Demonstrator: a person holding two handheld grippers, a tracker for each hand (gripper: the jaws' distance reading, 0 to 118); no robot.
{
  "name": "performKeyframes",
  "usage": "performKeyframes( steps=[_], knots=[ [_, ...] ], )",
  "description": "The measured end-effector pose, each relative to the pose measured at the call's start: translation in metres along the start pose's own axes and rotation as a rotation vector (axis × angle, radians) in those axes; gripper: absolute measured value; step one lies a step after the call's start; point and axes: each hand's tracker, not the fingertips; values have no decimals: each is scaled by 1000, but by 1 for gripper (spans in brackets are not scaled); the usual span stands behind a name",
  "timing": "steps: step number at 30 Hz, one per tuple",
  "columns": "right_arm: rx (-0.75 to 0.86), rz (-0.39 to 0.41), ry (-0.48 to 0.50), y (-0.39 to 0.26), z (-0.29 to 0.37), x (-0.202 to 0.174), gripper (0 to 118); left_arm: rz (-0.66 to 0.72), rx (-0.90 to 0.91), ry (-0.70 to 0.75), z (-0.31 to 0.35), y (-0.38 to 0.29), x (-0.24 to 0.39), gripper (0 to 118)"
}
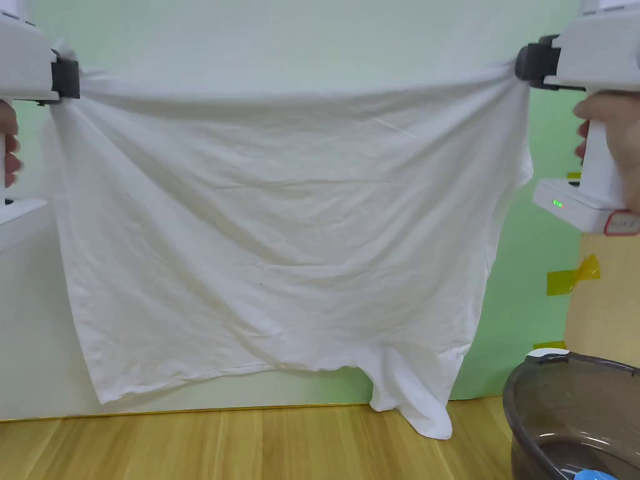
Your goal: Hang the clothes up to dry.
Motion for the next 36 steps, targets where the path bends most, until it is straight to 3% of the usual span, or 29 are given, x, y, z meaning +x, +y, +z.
performKeyframes(
  steps=[8, 16, 29, 30, 36],
  knots=[
    [-84, 10, 15, -33, 79, -7, 2, -13, -74, -54, 81, -38, -23, 5],
    [-176, 1, 57, -97, 183, -8, 2, -38, -194, -119, 213, -118, -38, 5],
    [-434, -43, 123, -279, 360, -1, 2, 40, -413, -198, 400, -322, -41, 5],
    [-441, -6, 118, -294, 376, -1, 2, 43, -450, -206, 411, -337, -38, 5],
    [-565, 0, 109, -366, 454, 8, 2, 104, -533, -229, 466, -400, -28, 5]
  ],
)
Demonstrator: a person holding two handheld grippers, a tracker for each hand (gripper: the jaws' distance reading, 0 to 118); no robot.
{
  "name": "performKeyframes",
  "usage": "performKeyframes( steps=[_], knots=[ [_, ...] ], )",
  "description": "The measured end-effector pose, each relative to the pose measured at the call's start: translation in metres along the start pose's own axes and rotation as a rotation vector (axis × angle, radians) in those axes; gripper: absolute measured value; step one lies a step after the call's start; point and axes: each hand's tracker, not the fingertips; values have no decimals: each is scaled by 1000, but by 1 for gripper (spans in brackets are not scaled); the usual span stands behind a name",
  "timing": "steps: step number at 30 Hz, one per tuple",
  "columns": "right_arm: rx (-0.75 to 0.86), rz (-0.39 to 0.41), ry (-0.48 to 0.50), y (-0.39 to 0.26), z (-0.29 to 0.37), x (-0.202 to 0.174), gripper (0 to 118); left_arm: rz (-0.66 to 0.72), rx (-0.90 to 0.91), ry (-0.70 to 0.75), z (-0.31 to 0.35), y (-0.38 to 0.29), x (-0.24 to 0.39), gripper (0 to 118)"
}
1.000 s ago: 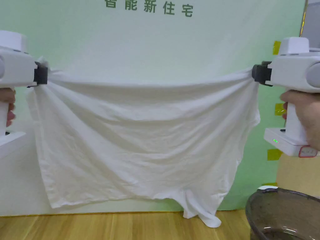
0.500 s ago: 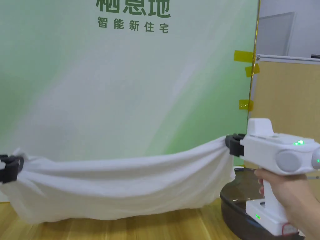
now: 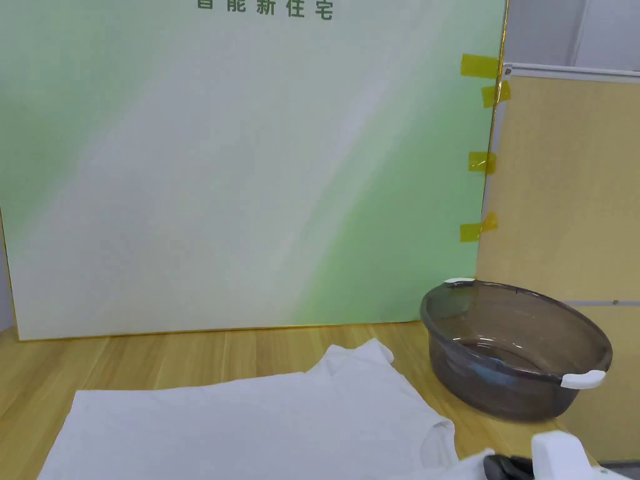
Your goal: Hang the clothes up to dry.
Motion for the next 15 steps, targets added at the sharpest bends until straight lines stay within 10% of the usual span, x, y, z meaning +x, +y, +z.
performKeyframes(
  steps=[6, 11, 13, 15],
  knots=[
    [-69, -21, 0, -71, 28, 6, 2, -35, -78, -24, 14, -47, 3, 12],
    [-111, -22, 13, -92, 31, 3, 4, -45, -129, -20, 21, -62, 3, 53],
    [-143, -15, 17, -97, 29, 4, 32, -61, -139, -6, 16, -70, -10, 81],
    [-144, -34, 24, -97, 31, 5, 93, -89, -130, 13, 19, -65, -12, 111]
  ],
)
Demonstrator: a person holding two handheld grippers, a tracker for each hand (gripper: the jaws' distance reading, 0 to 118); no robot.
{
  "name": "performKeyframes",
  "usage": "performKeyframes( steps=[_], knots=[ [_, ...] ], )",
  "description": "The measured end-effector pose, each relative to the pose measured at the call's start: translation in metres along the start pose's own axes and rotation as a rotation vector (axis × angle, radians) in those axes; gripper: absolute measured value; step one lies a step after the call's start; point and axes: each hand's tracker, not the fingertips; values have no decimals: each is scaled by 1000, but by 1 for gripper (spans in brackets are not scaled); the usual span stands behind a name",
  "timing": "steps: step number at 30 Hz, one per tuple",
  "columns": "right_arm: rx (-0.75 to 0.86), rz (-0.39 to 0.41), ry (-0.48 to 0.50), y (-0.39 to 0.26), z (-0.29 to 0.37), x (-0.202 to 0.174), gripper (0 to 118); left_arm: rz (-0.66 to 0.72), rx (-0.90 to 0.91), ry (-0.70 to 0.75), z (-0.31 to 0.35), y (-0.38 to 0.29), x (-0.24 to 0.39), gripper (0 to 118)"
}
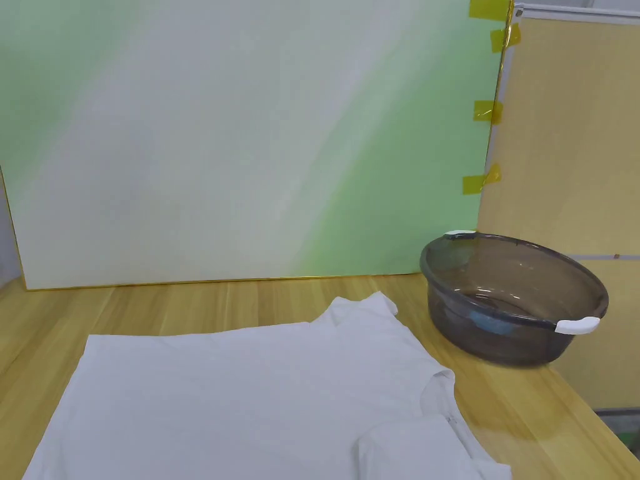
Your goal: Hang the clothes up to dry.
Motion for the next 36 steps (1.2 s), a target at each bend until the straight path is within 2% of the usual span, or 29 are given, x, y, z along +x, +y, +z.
performKeyframes(
  steps=[1, 5, 7, 9, 12, 15, 17, 18, 19, 20, 22, 23, 25, 26, 27, 30, 36],
  knots=[
    [26, -27, 23, 3, 4, 1, 103, 10, 49, 7, 5, 6, -2, 113],
    [240, -36, 46, 50, 34, 0, 104, 87, 182, -74, 25, 51, -2, 113],
    [383, -52, 58, 83, 49, -1, 105, 83, 288, -77, 25, 71, -2, 113],
    [472, -73, 67, 119, 54, -6, 114, 67, 358, -79, 27, 100, 15, 114],
    [508, -61, 21, 165, 49, -21, 118, 18, 406, -72, 23, 137, 47, 113],
    [484, 8, -31, 193, 33, -40, 116, -59, 483, 53, 15, 166, 81, 112],
    [498, 6, -15, 202, 23, -48, 112, -70, 530, 77, 8, 180, 94, 103],
    [489, 14, -12, 206, 17, -53, 109, -53, 520, 70, 4, 186, 98, 97],
    [482, 22, -12, 207, 13, -57, 100, -34, 525, 51, 1, 191, 101, 84],
    [486, 35, -13, 207, 9, -62, 72, -17, 526, 24, -3, 196, 105, 61],
    [483, 34, -19, 206, 1, -69, 11, 14, 503, 10, -15, 203, 106, 4],
    [487, 31, -23, 204, -3, -71, 3, 33, 494, 7, -17, 202, 108, 2],
    [507, 0, -68, 201, -6, -74, 2, 39, 489, 9, -18, 200, 108, 2],
    [481, -23, 19, 206, -5, -71, 2, 36, 483, -18, -20, 201, 110, 2],
    [481, -29, 23, 204, -7, -67, 2, 30, 481, -13, -20, 200, 111, 2],
    [483, 9, -3, 204, -8, -69, 2, 5, 479, -6, -19, 200, 113, 2],
    [472, 49, 25, 199, -11, -74, 2, 1, 461, -18, -18, 201, 112, 2]
  ],
)
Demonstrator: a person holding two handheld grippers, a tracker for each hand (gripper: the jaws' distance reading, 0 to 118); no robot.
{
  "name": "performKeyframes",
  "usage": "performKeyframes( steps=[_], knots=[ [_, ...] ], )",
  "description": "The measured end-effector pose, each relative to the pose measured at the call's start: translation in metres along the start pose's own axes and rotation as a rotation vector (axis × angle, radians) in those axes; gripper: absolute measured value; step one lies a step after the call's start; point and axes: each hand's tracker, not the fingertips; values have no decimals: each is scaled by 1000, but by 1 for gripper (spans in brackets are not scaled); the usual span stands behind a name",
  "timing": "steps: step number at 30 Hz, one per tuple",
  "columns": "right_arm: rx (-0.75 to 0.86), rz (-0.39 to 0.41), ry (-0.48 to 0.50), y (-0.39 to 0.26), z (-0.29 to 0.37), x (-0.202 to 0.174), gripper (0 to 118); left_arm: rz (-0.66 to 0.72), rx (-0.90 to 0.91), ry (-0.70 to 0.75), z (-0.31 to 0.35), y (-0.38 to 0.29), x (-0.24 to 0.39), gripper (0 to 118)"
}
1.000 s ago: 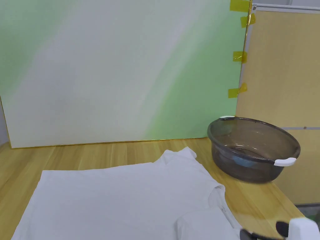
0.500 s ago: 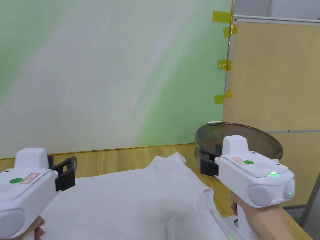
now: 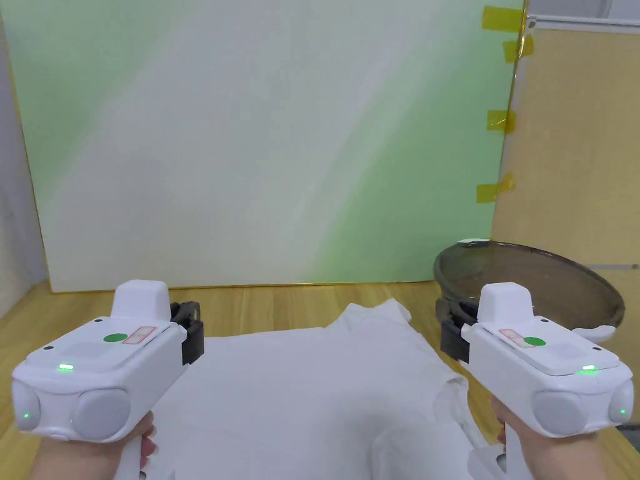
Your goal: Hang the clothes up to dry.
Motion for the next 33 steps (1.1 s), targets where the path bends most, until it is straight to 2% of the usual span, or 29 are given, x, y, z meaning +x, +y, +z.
performKeyframes(
  steps=[6, 9, 12, 16, 18, 20, 25, 27, 30, 33],
  knots=[
    [-9, 14, 30, -5, 1, -4, 2, -19, -41, -58, -2, -6, 7, 2],
    [-28, 36, 81, -7, 4, -3, 2, -75, -78, -111, -1, -9, 12, 2],
    [-30, 83, 68, -11, 7, -4, 2, -47, -150, -260, 0, -13, 19, 2],
    [-35, 64, 89, -12, 9, -1, 2, -146, -287, -437, -5, -19, 34, 2],
    [-32, 76, 100, -11, 11, -1, 2, -226, -314, -418, -7, -21, 40, 2],
    [-28, 87, 101, -9, 12, -1, 2, -246, -283, -367, -8, -23, 43, 2],
    [-22, 63, 107, -9, 12, 1, 2, -174, -298, -420, -12, -23, 33, 2],
    [-28, 61, 110, -9, 11, 2, 2, -246, -348, -535, -12, -24, 34, 2],
    [-42, 72, 119, -12, 9, 2, 2, -343, -522, -806, -14, -29, 38, 2],
    [-81, 87, 178, -16, 6, 3, 2, -538, -699, -973, -11, -47, 50, 2]
  ],
)
